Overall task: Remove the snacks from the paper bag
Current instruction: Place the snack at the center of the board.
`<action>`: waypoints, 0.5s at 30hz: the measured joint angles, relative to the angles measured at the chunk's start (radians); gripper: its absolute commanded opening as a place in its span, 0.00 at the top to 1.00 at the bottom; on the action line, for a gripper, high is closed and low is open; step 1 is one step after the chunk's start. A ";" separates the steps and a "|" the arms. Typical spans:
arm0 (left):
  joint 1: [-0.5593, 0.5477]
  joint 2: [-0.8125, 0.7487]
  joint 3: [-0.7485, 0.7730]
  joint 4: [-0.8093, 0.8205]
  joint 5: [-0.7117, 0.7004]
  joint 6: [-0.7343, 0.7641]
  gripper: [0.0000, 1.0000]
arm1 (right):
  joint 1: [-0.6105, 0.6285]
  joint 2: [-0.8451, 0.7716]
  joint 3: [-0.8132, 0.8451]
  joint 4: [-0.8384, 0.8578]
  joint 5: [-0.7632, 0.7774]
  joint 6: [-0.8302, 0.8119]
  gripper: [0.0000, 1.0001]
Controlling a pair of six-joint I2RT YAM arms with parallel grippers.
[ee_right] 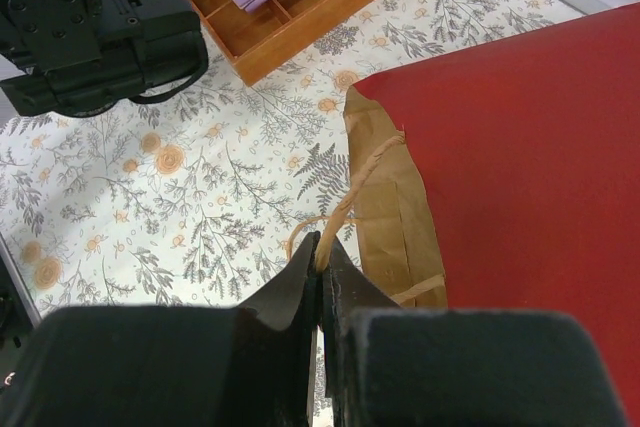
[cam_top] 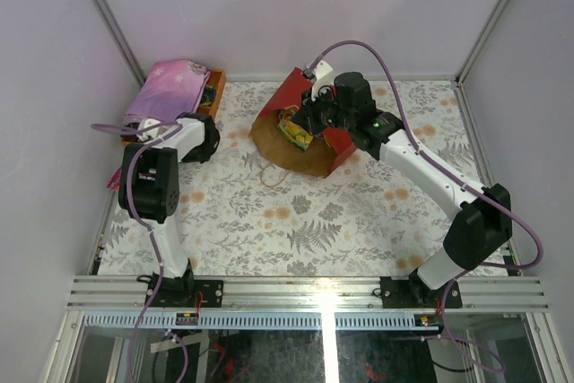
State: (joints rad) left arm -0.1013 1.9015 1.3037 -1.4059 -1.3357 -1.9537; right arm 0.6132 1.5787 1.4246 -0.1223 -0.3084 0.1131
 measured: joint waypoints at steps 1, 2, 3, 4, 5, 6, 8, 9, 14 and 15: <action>-0.008 0.007 0.012 -0.004 -0.001 0.016 0.05 | 0.000 0.000 0.000 0.000 0.000 0.001 1.00; -0.022 0.014 0.027 -0.007 -0.004 0.040 0.00 | 0.000 0.000 0.000 0.000 0.000 0.002 1.00; -0.038 0.019 0.039 -0.005 -0.008 0.060 0.00 | 0.000 0.000 0.000 0.000 -0.001 0.004 1.00; -0.066 0.026 0.057 -0.005 -0.019 0.087 0.00 | 0.000 0.000 0.000 0.000 -0.001 0.005 1.00; -0.102 0.032 0.076 -0.005 -0.030 0.119 0.00 | 0.000 0.000 0.000 0.000 -0.001 0.006 1.00; -0.135 0.036 0.092 -0.003 -0.039 0.147 0.00 | 0.000 0.000 0.000 0.000 -0.001 0.008 1.00; -0.230 0.047 0.135 0.025 -0.058 0.253 0.00 | 0.000 0.000 0.000 0.000 -0.001 0.012 1.00; -0.281 0.048 0.153 0.071 -0.062 0.347 0.01 | 0.000 0.000 0.000 0.000 -0.001 0.013 1.00; -0.467 -0.026 0.066 0.676 0.206 1.082 0.00 | 0.000 0.000 0.000 -0.004 0.000 0.016 1.00; -0.472 -0.061 0.024 0.774 0.297 1.181 0.00 | 0.000 0.000 0.000 -0.009 0.001 0.014 1.00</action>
State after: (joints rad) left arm -0.5735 1.8400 1.3277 -0.6315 -1.0389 -0.7727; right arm 0.6132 1.5787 1.4246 -0.1310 -0.3077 0.1272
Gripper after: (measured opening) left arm 0.998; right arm 0.019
